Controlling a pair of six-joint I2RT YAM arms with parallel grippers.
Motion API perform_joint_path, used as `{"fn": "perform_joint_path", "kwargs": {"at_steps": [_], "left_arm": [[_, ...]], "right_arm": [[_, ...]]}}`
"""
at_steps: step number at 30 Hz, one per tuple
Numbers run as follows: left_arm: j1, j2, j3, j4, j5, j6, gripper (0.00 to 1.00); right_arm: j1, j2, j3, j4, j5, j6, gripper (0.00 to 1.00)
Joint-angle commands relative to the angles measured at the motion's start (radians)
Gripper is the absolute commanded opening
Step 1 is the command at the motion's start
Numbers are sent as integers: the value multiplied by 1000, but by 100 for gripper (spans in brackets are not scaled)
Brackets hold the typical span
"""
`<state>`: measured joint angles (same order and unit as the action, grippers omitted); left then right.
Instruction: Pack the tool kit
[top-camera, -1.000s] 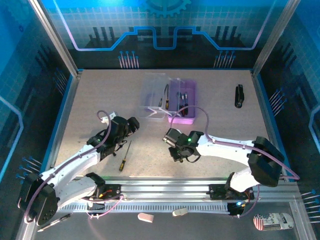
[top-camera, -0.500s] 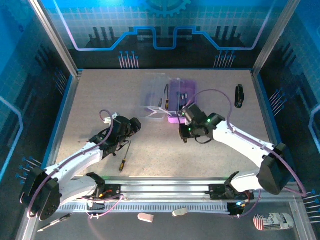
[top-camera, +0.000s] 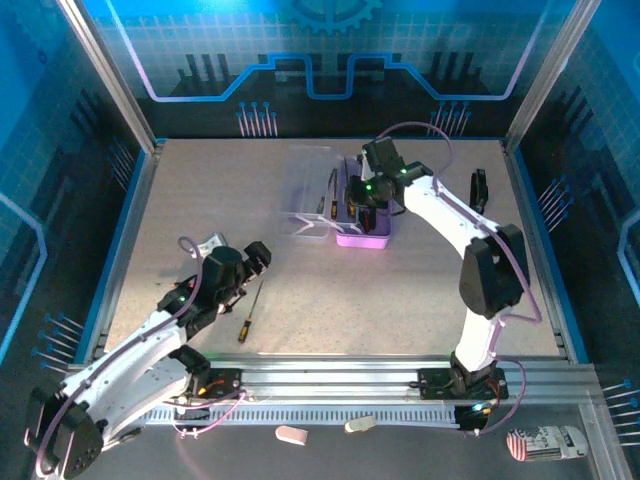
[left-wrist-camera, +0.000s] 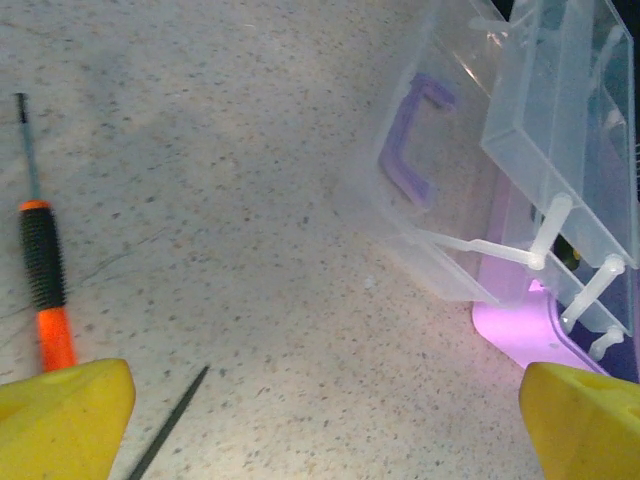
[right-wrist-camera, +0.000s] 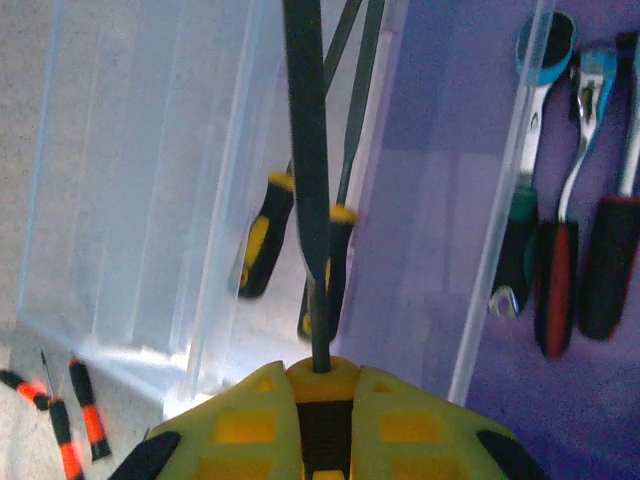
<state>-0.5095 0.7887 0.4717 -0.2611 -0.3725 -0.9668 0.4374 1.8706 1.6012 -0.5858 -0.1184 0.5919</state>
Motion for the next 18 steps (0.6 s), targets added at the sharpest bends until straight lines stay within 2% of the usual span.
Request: {"fn": "perform_joint_path", "kwargs": {"at_steps": [1, 7, 13, 15, 18], "left_arm": [[8, -78, -32, -66, -53, -1, 99], [9, -156, -47, -101, -78, 8, 99], [8, -136, -39, -88, -69, 6, 99], [8, -124, -35, -84, -68, 7, 99], [8, -111, -31, -81, -65, 7, 99]], "right_arm": [[-6, 88, 81, -8, -46, 36, 14], [-5, 152, 96, 38, 33, 69, 14], [-5, 161, 90, 50, 39, 95, 19], [-5, 153, 83, 56, 41, 99, 24], [-5, 154, 84, 52, 39, 100, 25]]}}
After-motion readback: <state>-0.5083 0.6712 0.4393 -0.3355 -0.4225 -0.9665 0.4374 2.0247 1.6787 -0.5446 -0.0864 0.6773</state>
